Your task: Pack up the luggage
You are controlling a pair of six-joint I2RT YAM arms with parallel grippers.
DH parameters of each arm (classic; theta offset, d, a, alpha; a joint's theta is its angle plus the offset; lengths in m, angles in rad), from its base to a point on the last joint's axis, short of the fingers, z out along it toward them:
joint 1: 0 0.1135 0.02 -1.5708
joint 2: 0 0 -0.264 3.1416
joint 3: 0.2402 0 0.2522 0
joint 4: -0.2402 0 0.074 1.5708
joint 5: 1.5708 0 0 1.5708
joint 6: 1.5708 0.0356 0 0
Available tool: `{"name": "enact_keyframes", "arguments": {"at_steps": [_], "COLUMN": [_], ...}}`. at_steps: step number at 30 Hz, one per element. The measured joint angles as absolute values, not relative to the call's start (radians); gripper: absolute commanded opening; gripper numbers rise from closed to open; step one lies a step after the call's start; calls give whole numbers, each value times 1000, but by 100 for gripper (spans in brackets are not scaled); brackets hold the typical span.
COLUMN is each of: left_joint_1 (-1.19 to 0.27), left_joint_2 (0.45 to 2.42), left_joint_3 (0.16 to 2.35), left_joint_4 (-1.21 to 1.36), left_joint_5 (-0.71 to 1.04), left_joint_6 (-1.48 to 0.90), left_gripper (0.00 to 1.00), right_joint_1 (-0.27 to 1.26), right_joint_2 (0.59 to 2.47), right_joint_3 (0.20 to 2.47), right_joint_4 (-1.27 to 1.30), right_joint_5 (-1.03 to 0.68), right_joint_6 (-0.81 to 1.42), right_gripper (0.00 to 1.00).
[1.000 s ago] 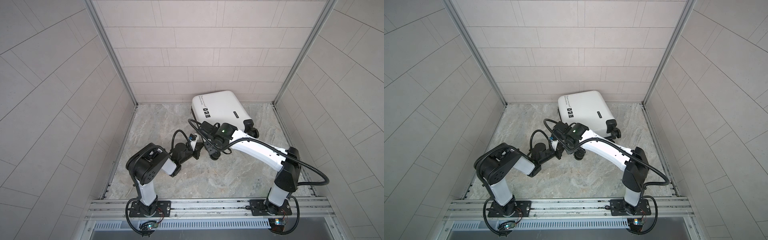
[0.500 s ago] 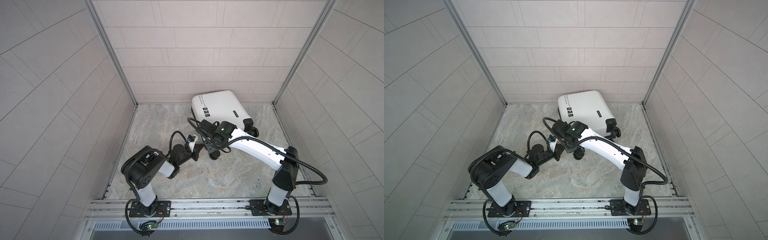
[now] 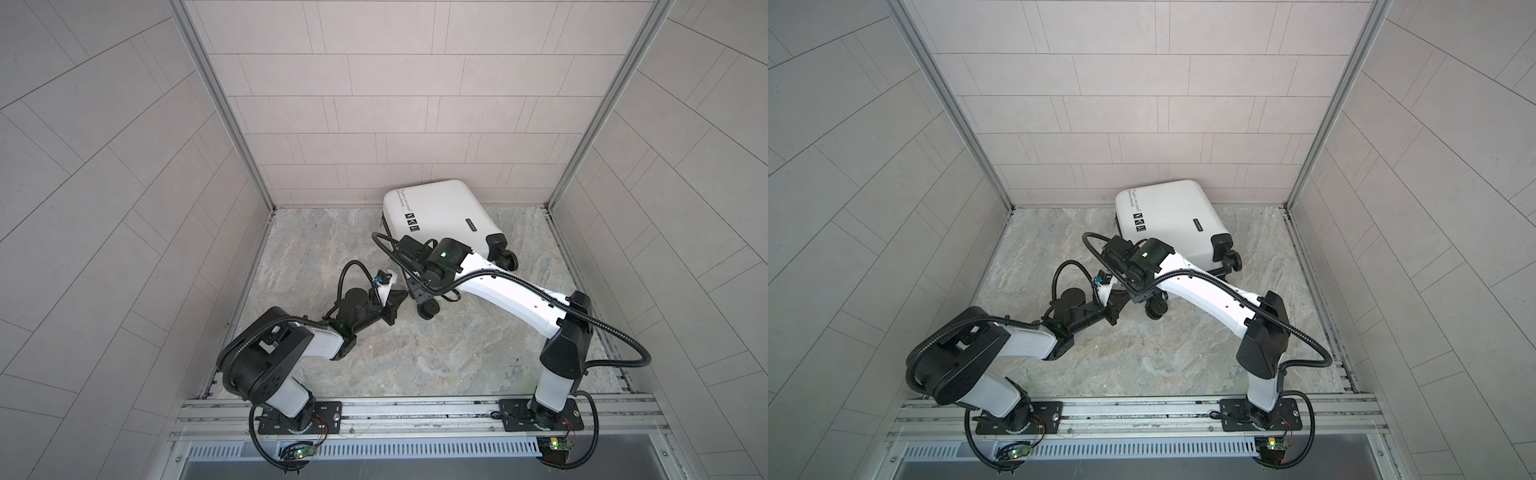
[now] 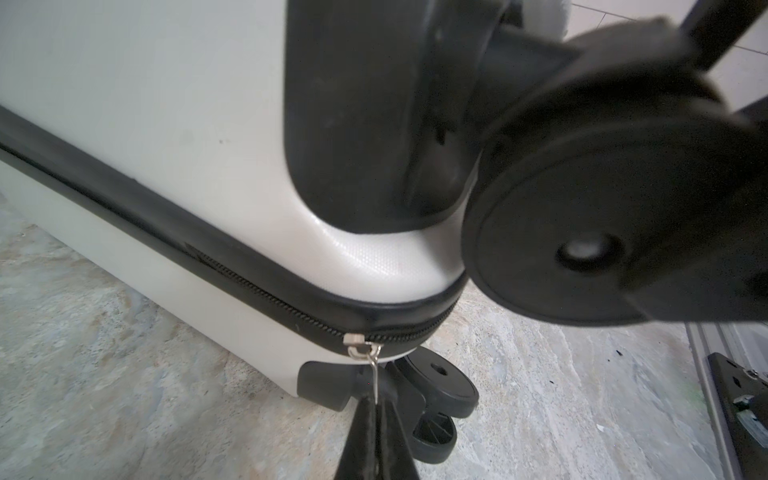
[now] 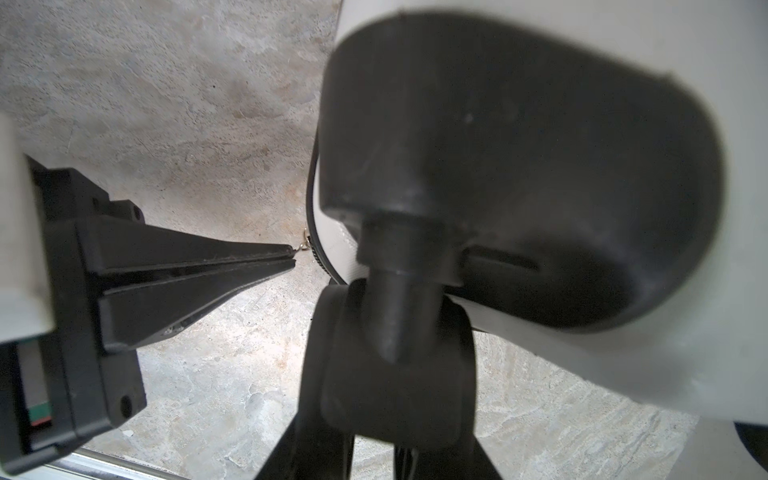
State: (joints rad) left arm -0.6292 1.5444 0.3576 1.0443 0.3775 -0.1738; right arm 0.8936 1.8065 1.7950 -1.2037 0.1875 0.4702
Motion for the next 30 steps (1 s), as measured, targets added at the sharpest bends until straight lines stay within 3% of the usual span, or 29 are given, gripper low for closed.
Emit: {"name": "enact_keyframes", "arguments": {"at_steps": [21, 24, 30], "left_joint_1": [-788, -807, -821], "left_joint_2": [1646, 1659, 1660], "left_joint_3": [368, 361, 343], "left_joint_4": [1161, 1183, 1217], "left_joint_5": [211, 170, 135], "left_joint_6": [-211, -212, -209], "left_gripper": [0, 0, 0], "right_joint_1": [891, 891, 891], "right_joint_2": [1809, 1794, 1741], "right_joint_3": [1754, 1721, 1648], "right_joint_4": [-1197, -1171, -1097], "right_joint_5": [176, 179, 176], "right_joint_6": [488, 491, 485], "right_gripper": [0, 13, 56]}}
